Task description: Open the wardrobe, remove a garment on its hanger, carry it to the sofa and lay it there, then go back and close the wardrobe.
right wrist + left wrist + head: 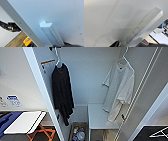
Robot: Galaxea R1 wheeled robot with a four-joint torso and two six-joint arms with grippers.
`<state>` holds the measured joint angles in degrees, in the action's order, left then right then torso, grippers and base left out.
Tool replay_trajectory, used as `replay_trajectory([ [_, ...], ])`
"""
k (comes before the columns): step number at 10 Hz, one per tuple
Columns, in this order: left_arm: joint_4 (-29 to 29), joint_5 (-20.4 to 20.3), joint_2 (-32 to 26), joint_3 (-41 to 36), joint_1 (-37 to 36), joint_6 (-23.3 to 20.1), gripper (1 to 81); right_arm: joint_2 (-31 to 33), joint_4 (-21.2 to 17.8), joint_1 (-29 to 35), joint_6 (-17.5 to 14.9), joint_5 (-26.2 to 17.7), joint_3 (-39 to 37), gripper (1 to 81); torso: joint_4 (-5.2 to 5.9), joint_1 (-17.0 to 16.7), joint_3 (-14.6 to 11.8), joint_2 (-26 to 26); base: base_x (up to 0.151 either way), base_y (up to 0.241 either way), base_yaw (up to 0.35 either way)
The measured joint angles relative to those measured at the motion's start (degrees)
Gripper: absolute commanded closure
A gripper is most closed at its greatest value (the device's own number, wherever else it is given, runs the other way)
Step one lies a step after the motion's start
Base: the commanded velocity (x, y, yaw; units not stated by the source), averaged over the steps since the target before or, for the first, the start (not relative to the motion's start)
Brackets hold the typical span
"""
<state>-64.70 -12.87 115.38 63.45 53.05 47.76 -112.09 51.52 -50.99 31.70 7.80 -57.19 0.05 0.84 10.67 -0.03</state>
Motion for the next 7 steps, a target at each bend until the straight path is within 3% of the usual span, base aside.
replay_trajectory([
  [3, 0.56, 0.17, -0.20, 0.88, -1.12, -0.85, 1.0, 0.99, -0.09, 1.28, -0.88, -1.41, -0.11, 1.0, 0.00, 0.09, 0.00, 0.03, -0.068, 0.000, 0.000],
  [7, 0.83, -0.51, -0.26, 1.62, -1.60, -1.13, 1.0, 0.85, -0.06, 1.60, -1.22, -0.50, -0.96, 1.0, 0.00, 0.11, -0.02, 0.03, 0.000, 0.000, 0.000],
])
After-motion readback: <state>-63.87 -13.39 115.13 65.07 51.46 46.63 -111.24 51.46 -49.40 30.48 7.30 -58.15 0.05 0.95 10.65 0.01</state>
